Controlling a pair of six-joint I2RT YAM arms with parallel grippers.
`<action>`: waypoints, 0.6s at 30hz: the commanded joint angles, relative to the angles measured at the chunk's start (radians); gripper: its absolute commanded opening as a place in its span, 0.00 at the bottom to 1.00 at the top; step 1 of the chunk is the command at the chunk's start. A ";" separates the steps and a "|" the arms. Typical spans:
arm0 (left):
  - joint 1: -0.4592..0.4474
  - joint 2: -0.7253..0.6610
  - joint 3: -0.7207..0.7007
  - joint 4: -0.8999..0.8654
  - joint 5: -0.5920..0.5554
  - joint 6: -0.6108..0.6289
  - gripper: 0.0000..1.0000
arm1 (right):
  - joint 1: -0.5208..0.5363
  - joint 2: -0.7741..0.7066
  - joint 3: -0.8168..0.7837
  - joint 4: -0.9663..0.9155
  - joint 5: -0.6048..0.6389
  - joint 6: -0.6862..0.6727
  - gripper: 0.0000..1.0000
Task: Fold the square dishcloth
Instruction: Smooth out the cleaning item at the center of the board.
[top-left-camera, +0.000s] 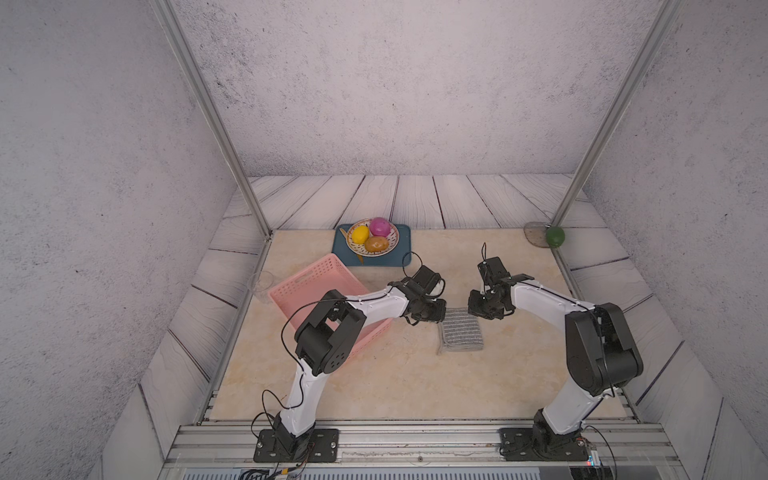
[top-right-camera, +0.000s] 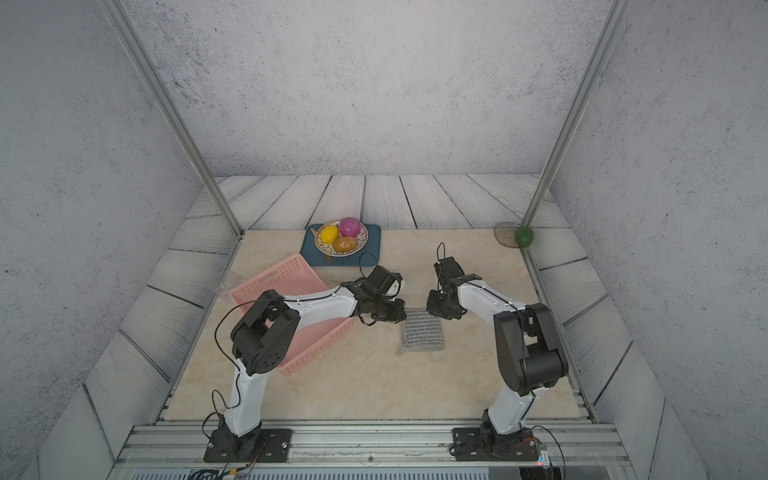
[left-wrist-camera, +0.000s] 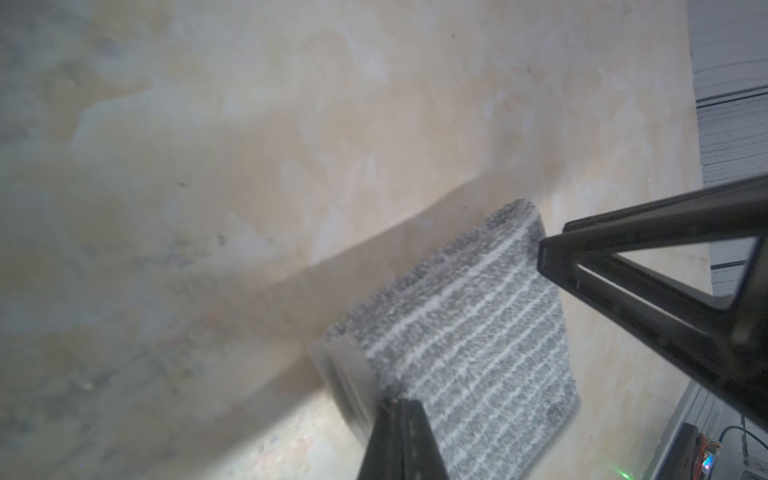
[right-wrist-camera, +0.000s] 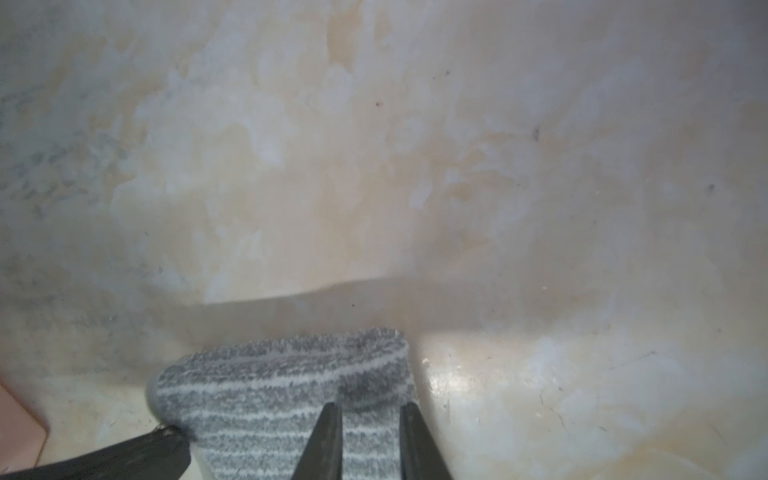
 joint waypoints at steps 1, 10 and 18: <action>0.010 0.024 -0.005 0.006 -0.007 0.001 0.00 | -0.014 0.032 -0.001 0.026 -0.020 0.005 0.23; 0.029 0.037 -0.016 0.017 -0.026 0.012 0.00 | -0.036 0.084 0.028 0.046 -0.041 -0.003 0.22; 0.061 0.043 0.026 0.000 -0.045 0.032 0.00 | -0.040 0.125 0.106 0.040 -0.066 -0.013 0.22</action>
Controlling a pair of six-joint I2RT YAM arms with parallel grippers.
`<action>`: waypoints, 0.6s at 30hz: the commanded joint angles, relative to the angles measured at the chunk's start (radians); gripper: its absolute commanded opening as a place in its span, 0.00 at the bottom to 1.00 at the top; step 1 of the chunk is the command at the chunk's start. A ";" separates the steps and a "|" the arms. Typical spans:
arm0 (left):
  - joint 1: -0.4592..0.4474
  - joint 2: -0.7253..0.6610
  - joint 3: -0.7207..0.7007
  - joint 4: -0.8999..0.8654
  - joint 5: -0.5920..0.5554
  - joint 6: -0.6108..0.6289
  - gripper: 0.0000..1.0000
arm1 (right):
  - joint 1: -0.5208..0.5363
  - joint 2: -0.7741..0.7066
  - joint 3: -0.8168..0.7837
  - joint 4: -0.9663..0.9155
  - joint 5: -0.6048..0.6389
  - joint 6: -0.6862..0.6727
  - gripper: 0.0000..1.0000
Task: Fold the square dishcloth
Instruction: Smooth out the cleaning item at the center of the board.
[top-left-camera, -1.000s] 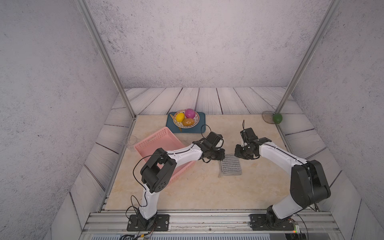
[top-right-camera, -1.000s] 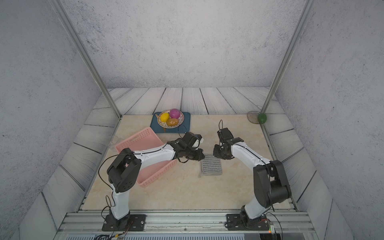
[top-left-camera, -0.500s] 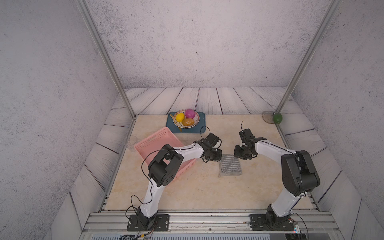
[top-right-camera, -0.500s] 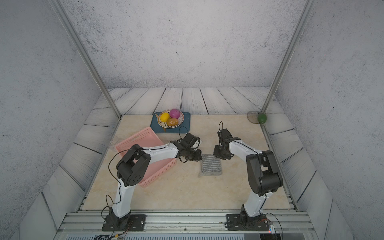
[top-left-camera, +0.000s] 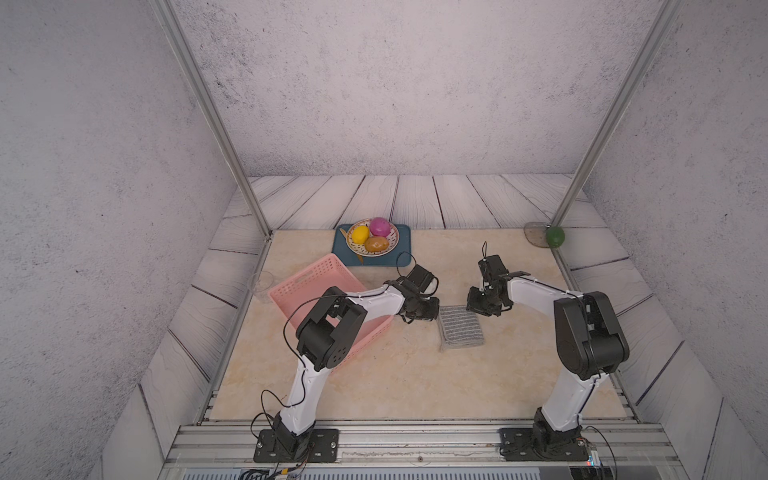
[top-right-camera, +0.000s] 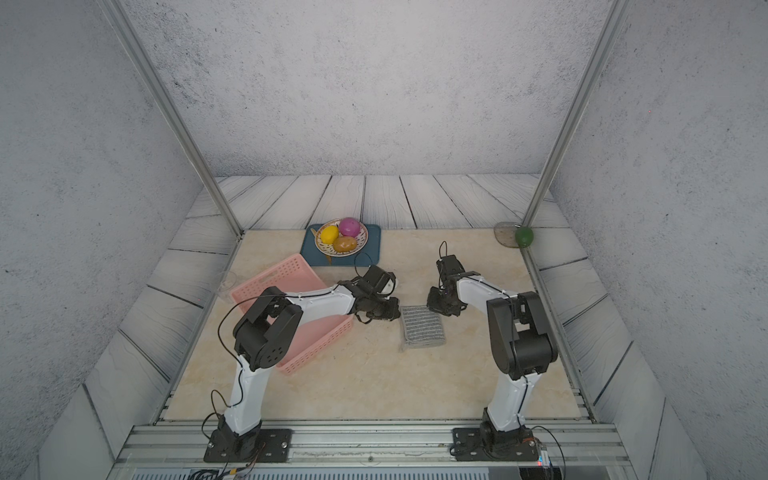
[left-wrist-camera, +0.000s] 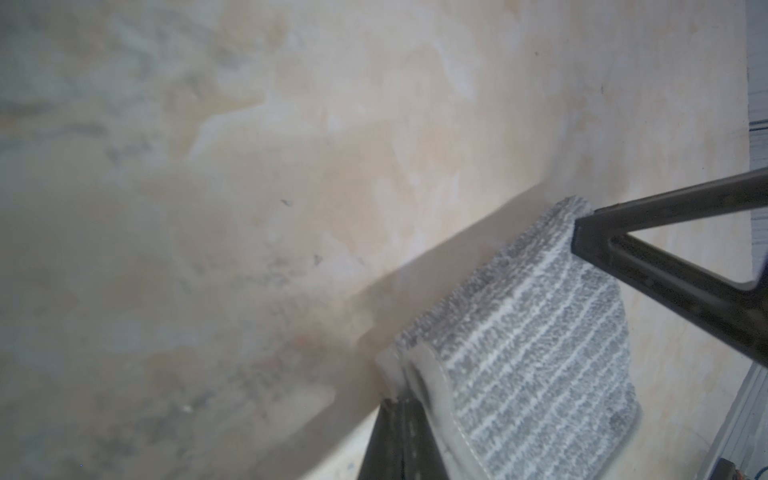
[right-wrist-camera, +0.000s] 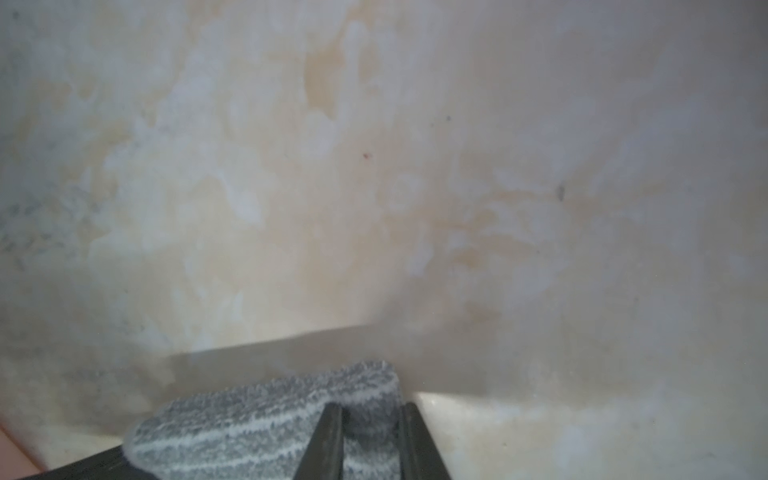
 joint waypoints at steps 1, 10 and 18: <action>0.021 0.019 0.042 -0.021 -0.024 0.028 0.00 | -0.005 0.018 0.051 -0.011 -0.015 -0.012 0.22; 0.066 -0.091 0.092 -0.088 -0.090 0.079 0.06 | -0.014 -0.077 0.157 -0.139 0.085 -0.049 0.43; 0.096 -0.361 -0.002 -0.129 -0.266 0.132 0.57 | -0.042 -0.308 0.154 -0.215 0.273 -0.080 0.54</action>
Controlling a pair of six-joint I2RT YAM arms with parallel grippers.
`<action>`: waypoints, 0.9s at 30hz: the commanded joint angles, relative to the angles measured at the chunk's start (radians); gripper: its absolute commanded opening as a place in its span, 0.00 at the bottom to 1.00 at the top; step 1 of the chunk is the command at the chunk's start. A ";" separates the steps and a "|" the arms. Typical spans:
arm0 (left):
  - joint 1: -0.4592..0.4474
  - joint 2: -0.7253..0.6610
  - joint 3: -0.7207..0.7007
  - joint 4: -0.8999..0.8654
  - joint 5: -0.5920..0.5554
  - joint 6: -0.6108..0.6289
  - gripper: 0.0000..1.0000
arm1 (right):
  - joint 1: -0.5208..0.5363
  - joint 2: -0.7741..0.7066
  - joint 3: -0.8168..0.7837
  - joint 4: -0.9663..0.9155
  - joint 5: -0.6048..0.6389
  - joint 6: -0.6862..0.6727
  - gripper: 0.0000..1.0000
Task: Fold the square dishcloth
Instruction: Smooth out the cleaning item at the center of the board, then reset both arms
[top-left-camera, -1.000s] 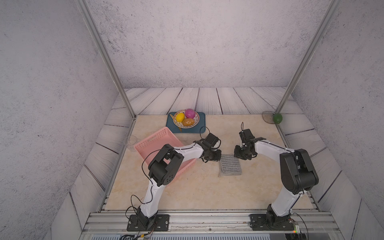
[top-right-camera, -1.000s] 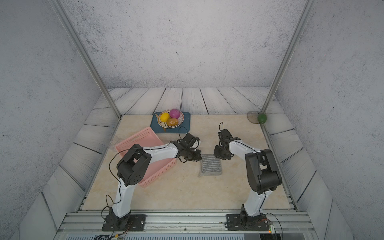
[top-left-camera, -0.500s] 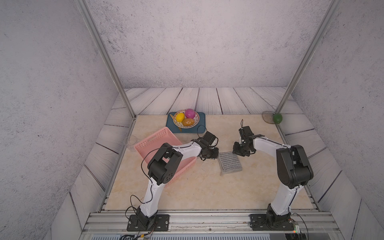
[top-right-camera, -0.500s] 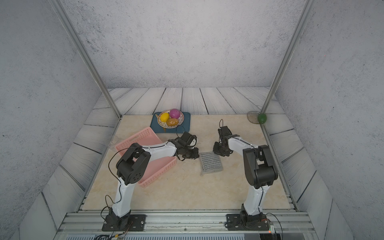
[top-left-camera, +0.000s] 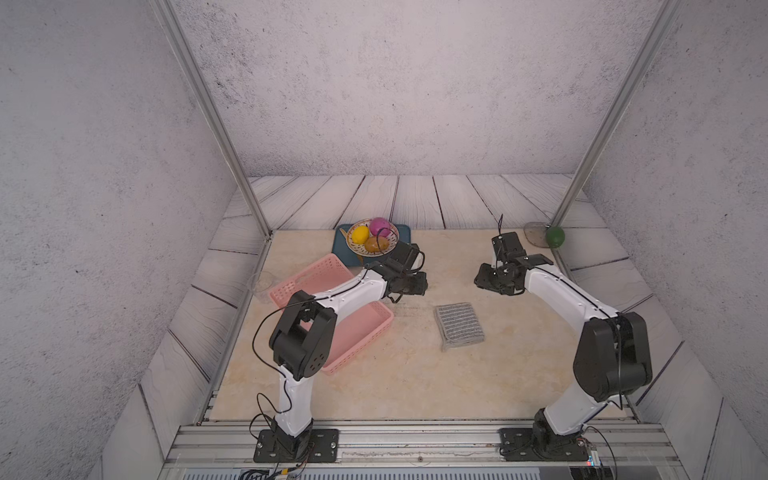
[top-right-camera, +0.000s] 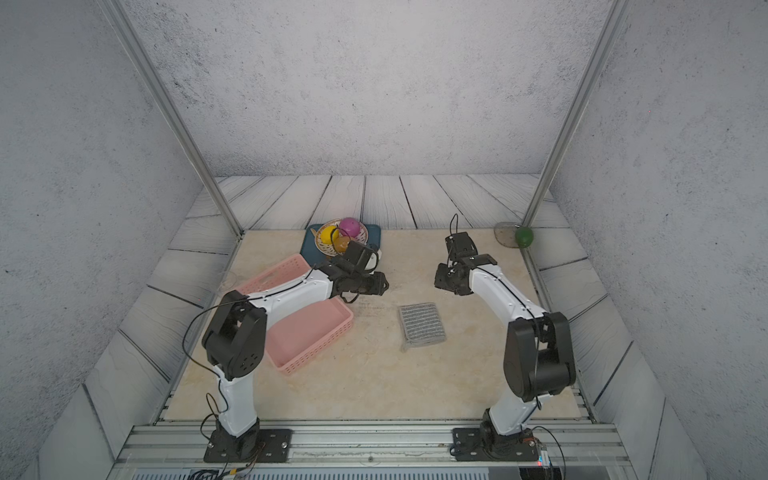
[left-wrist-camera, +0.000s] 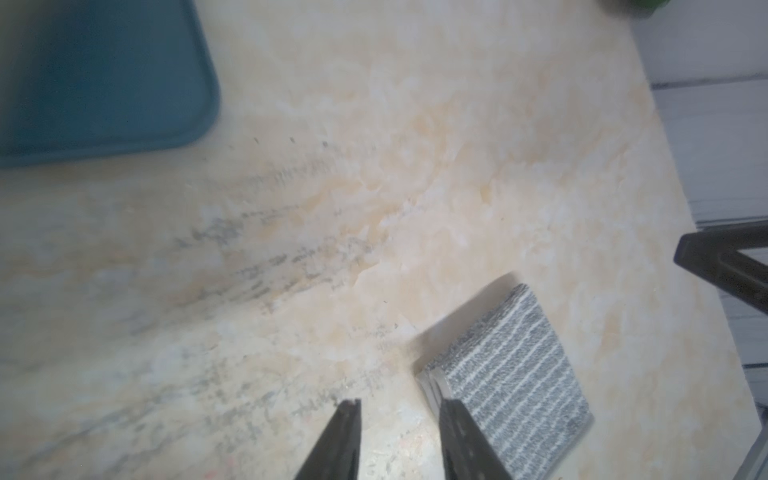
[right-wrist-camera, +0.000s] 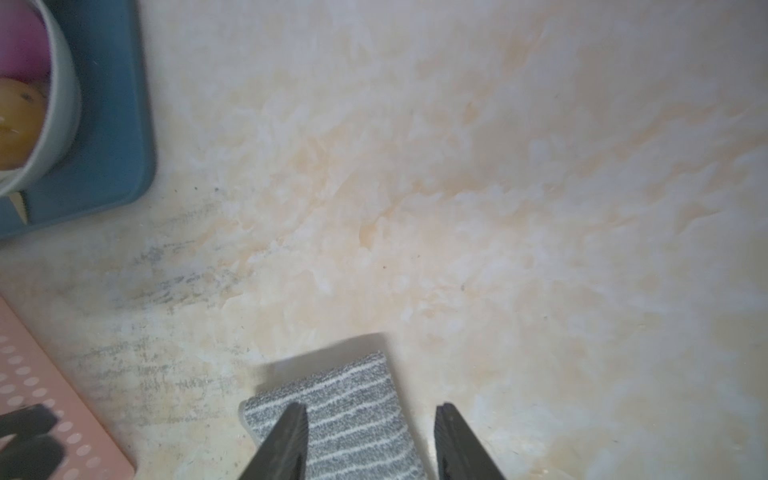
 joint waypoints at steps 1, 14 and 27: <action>0.017 -0.147 -0.058 -0.029 -0.128 0.029 0.65 | -0.013 -0.113 -0.004 -0.059 0.138 -0.026 0.58; 0.061 -0.564 -0.346 -0.009 -0.550 0.084 1.00 | -0.025 -0.478 -0.173 -0.006 0.442 -0.055 0.98; 0.286 -0.726 -0.597 0.080 -0.682 0.103 1.00 | -0.026 -0.663 -0.412 0.247 0.585 -0.133 0.99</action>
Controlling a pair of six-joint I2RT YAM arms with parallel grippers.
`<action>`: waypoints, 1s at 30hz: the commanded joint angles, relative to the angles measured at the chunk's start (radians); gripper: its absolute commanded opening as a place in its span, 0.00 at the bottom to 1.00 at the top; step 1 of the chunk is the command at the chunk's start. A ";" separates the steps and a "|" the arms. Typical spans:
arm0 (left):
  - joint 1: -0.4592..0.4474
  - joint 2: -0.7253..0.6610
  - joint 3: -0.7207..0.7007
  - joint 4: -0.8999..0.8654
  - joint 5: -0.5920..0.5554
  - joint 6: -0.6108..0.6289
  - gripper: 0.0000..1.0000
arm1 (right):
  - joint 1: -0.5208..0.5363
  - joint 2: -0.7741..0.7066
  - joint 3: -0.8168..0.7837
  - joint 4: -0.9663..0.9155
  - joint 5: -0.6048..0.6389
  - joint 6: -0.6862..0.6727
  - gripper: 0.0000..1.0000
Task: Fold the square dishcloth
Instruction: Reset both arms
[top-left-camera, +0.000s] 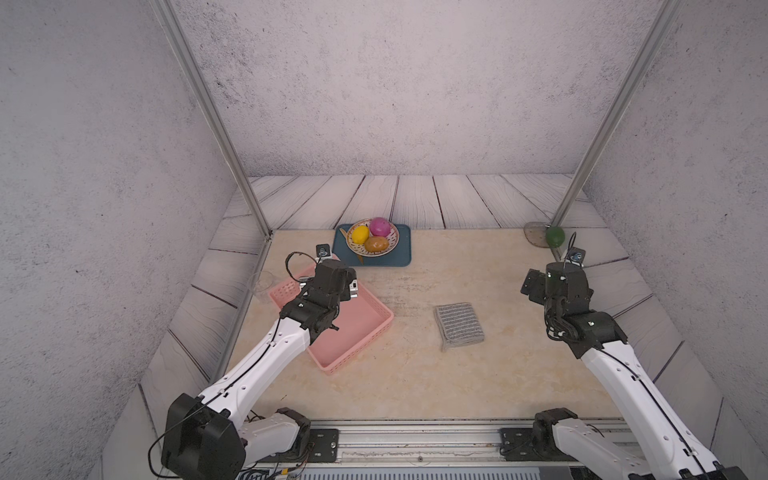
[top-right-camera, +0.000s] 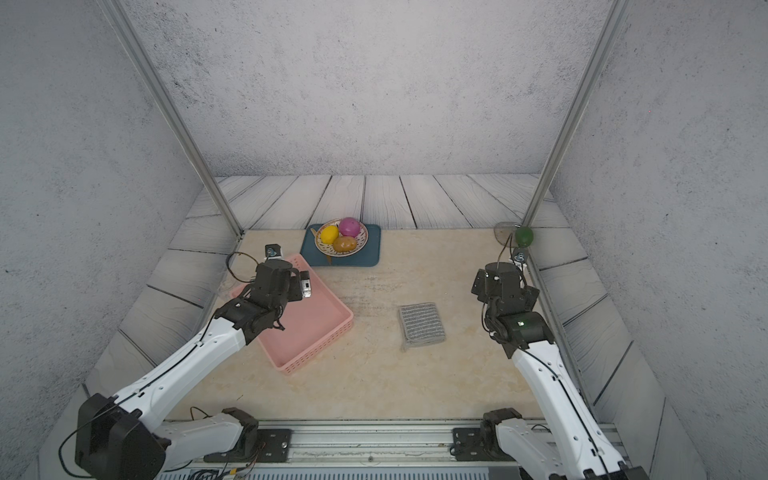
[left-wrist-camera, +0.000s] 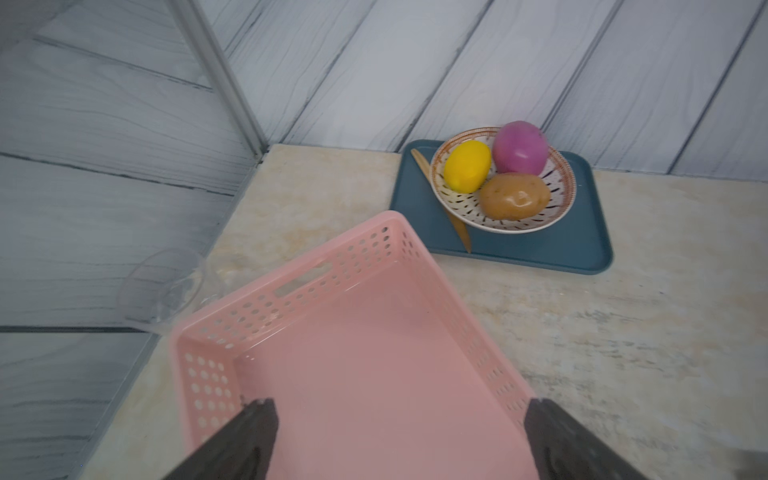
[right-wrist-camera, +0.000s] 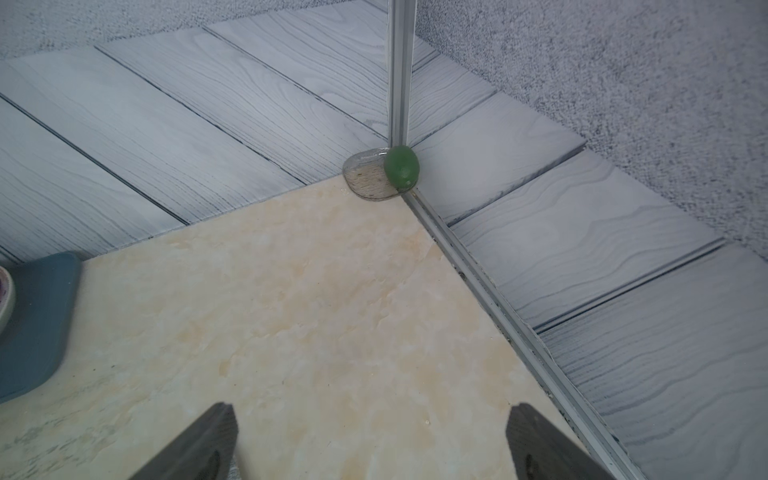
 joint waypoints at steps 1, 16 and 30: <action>0.078 -0.038 -0.061 0.065 -0.044 0.026 1.00 | -0.004 -0.025 -0.055 0.110 0.075 -0.031 0.99; 0.370 0.010 -0.250 0.373 0.154 0.166 1.00 | -0.038 0.035 -0.389 0.622 0.113 -0.206 0.99; 0.424 0.058 -0.400 0.683 0.407 0.354 1.00 | -0.151 0.228 -0.559 1.000 -0.112 -0.202 0.99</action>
